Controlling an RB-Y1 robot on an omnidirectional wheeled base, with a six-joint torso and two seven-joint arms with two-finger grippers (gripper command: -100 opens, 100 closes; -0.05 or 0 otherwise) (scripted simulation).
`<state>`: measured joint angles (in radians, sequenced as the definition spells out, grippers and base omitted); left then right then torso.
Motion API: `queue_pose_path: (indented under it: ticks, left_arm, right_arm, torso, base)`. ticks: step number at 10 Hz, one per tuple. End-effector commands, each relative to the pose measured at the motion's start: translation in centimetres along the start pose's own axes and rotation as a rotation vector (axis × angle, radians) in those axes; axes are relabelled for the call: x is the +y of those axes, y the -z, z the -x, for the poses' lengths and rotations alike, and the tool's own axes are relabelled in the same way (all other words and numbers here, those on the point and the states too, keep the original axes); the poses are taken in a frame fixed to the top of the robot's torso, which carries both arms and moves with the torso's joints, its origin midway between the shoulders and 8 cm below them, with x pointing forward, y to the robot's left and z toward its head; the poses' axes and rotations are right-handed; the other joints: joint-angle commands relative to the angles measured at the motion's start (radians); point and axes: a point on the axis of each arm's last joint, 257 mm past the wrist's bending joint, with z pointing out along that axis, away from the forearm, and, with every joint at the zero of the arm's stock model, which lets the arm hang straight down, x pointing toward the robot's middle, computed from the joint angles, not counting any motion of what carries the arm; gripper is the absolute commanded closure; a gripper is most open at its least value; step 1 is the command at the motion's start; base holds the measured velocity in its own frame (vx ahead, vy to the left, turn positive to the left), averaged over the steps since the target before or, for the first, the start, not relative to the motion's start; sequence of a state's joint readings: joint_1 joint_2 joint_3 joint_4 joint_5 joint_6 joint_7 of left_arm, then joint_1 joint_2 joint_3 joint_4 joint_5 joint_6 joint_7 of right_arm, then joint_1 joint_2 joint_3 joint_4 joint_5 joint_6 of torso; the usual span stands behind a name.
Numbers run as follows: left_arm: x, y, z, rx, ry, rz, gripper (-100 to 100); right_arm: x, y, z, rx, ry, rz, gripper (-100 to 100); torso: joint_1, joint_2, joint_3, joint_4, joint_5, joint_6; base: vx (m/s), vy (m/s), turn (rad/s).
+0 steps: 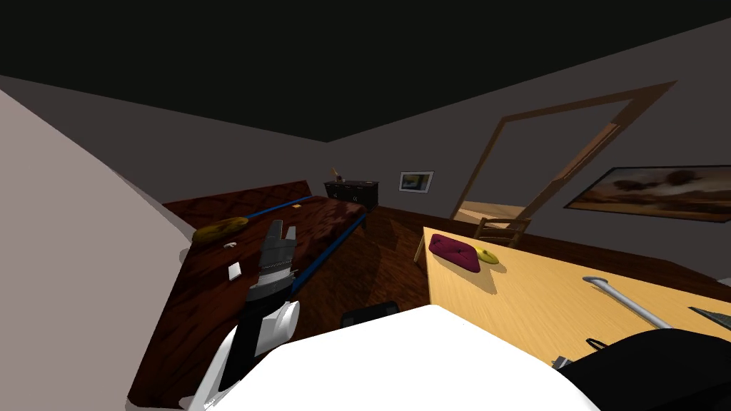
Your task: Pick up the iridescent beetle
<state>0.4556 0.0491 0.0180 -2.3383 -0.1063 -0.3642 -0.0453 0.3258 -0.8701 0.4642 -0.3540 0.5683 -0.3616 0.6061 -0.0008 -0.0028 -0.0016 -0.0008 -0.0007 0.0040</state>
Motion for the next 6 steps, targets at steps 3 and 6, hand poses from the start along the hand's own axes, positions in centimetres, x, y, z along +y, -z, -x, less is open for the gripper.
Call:
queue_pose_path:
  ticks: [3, 6]
  left_arm:
    - [0.0, 0.0, 0.0, 0.000, 0.000, 0.000, 0]
    - [0.0, 0.0, 0.0, 0.000, 0.000, 0.000, 0]
  right_arm:
    - [-0.9, 0.5, 0.8, -0.030, 0.080, 0.007, 100]
    - [-1.6, 0.9, 1.5, -0.053, 0.139, 0.010, 100]
  torso:
    - [0.000, -0.004, -0.002, -0.001, 0.000, -0.001]
    - [0.000, -0.004, -0.002, -0.001, 0.000, -0.001]
  base:
    - [0.143, 0.015, -0.266]
    - [0.127, 0.019, -0.209]
